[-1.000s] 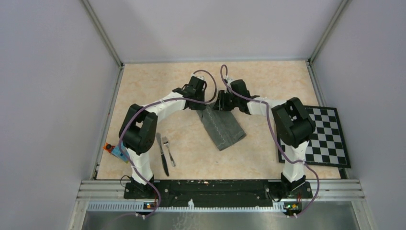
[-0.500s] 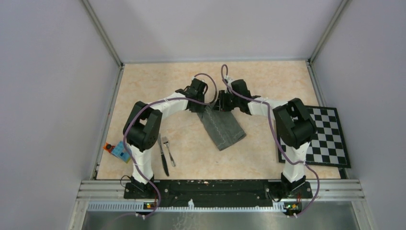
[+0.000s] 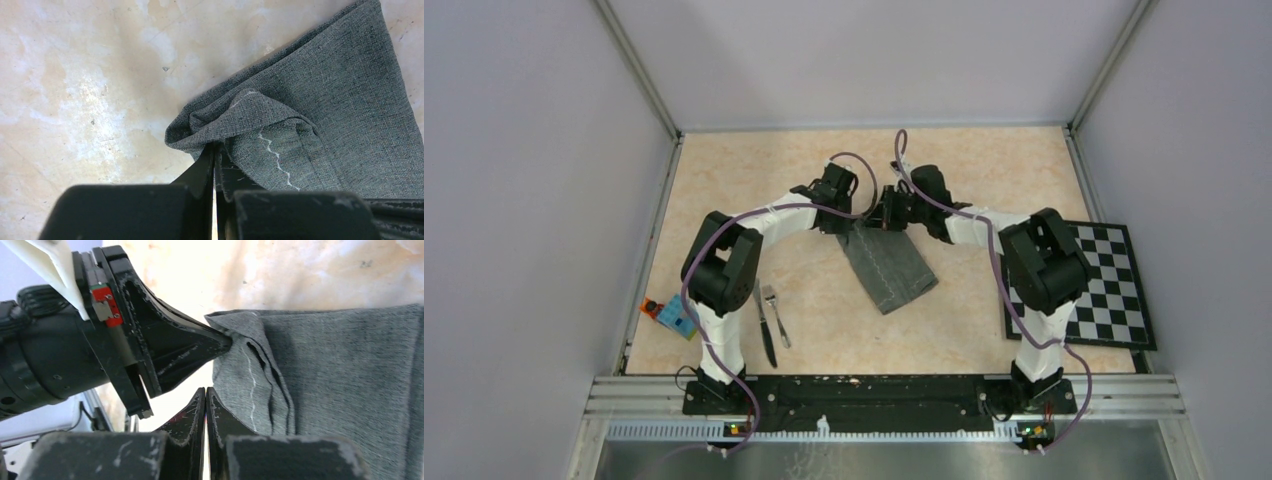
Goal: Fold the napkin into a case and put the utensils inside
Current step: Smooth out the 2/3-rectangle-folded napkin at the center of the board.
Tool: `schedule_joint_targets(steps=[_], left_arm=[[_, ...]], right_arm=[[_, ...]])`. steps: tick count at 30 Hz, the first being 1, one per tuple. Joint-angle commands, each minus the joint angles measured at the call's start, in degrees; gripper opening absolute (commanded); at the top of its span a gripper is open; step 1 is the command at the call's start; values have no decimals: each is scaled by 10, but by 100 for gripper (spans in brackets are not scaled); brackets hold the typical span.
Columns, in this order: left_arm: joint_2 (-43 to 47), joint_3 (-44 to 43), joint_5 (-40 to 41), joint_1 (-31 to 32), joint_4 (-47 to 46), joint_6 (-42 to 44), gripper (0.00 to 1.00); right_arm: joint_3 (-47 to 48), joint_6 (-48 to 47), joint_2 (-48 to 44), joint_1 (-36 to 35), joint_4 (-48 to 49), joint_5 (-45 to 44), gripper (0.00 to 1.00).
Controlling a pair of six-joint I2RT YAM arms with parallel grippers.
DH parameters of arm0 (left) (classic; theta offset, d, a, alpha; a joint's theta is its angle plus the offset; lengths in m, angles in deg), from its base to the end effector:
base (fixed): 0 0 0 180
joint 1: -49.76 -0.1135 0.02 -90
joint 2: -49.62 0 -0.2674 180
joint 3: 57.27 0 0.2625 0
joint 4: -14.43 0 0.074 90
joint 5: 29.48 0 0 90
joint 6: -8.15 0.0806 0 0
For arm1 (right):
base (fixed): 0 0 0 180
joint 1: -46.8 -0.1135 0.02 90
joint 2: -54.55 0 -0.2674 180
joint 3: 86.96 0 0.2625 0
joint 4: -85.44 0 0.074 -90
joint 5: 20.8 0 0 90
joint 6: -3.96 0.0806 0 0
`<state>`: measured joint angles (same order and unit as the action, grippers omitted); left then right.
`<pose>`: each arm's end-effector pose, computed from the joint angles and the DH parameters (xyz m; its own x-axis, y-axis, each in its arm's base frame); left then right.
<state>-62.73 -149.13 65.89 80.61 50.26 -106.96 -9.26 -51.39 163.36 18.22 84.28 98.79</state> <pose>0.3929 -0.2259 0.1406 -0.8446 0.0124 -0.5352 0.1188 0.9791 -0.1648 0.3786 0.2516 0.1541 -0.8307 0.1105 -0.5457 -0.3773 0.6091 0.6976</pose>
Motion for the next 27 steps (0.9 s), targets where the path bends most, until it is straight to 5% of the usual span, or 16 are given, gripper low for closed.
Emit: schedule_joint_targets(steps=[1, 13, 27], left_arm=[[40, 7, -4, 1, -33, 1, 0], [49, 16, -34, 3, -47, 2, 0], [31, 11, -44, 10, -57, -9, 0]], right_arm=[[17, 40, 24, -2, 62, 37, 0], [52, 76, 115, -8, 111, 32, 0], [106, 71, 166, -7, 63, -44, 0]])
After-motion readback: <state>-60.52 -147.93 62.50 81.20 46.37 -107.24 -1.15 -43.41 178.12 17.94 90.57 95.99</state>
